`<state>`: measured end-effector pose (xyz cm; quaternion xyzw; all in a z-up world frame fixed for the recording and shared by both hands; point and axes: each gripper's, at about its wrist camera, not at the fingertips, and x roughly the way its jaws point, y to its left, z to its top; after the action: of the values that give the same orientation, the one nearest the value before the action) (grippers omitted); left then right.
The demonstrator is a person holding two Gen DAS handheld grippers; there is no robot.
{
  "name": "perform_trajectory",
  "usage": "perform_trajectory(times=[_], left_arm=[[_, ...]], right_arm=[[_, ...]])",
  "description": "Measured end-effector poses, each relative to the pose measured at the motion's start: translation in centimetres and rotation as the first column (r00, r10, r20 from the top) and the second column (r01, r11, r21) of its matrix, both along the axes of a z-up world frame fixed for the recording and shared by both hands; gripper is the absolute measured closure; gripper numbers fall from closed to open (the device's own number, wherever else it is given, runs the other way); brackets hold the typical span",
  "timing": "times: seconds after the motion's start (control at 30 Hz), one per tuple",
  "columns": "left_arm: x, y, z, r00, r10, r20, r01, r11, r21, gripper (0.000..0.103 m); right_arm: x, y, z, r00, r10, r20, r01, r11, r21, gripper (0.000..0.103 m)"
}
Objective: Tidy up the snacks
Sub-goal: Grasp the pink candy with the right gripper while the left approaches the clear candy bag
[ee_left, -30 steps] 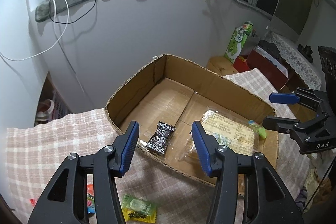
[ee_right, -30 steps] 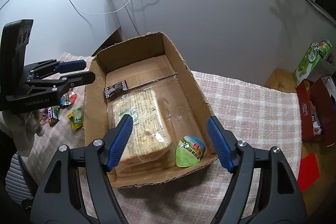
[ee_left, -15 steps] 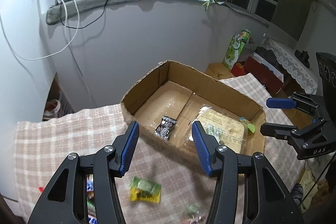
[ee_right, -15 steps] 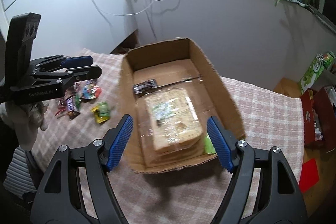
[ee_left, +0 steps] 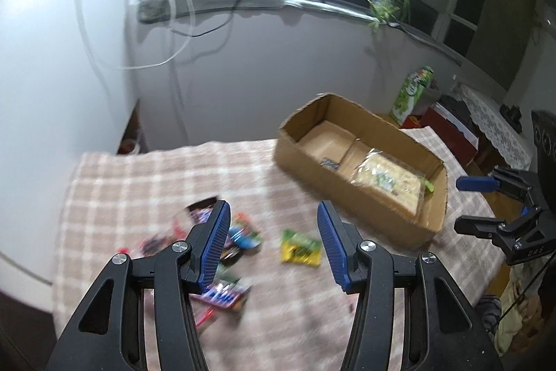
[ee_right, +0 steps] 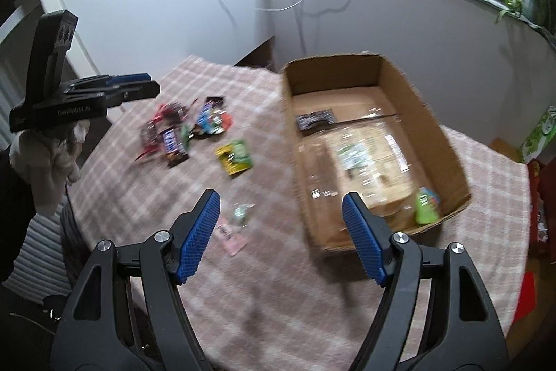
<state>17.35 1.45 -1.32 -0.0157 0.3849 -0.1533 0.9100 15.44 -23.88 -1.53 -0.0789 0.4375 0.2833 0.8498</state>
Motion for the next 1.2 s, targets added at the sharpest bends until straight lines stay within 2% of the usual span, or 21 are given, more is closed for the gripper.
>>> perform_trajectory(times=[0.3, 0.5, 0.63, 0.77, 0.93, 1.0, 1.2], left_arm=[[-3.1, 5.8, -2.2, 0.993, 0.102, -0.052, -0.103, 0.995, -0.013, 0.052], [-4.6, 8.0, -4.4, 0.984, 0.146, -0.105, -0.148, 0.989, -0.017, 0.052], [-5.3, 8.6, -5.7, 0.980, 0.150, -0.132, -0.155, 0.987, -0.028, 0.052], [-5.1, 8.9, -6.9, 0.973, 0.156, -0.168, -0.167, 0.985, -0.052, 0.052], [-4.7, 9.2, -7.9, 0.966, 0.154, -0.207, -0.172, 0.982, -0.074, 0.049], [-4.5, 9.3, -8.1, 0.964, 0.158, -0.215, -0.178, 0.981, -0.080, 0.049], [-3.5, 9.5, -8.8, 0.954, 0.165, -0.249, -0.195, 0.975, -0.102, 0.049]], right_arm=[[-2.7, 3.7, -3.3, 0.994, 0.095, -0.062, -0.097, 0.994, -0.044, 0.027], [-3.2, 5.6, -6.0, 0.984, 0.137, -0.116, -0.146, 0.986, -0.079, 0.027], [-2.9, 6.4, -7.4, 0.979, 0.147, -0.142, -0.163, 0.981, -0.104, 0.028], [-2.0, 6.9, -8.6, 0.974, 0.155, -0.165, -0.176, 0.977, -0.124, 0.037], [-1.0, 7.5, -9.9, 0.969, 0.161, -0.188, -0.192, 0.968, -0.159, 0.041], [-0.9, 7.8, -10.3, 0.967, 0.167, -0.191, -0.200, 0.965, -0.172, 0.045], [-0.8, 8.6, -10.5, 0.967, 0.185, -0.178, -0.219, 0.956, -0.194, 0.045]])
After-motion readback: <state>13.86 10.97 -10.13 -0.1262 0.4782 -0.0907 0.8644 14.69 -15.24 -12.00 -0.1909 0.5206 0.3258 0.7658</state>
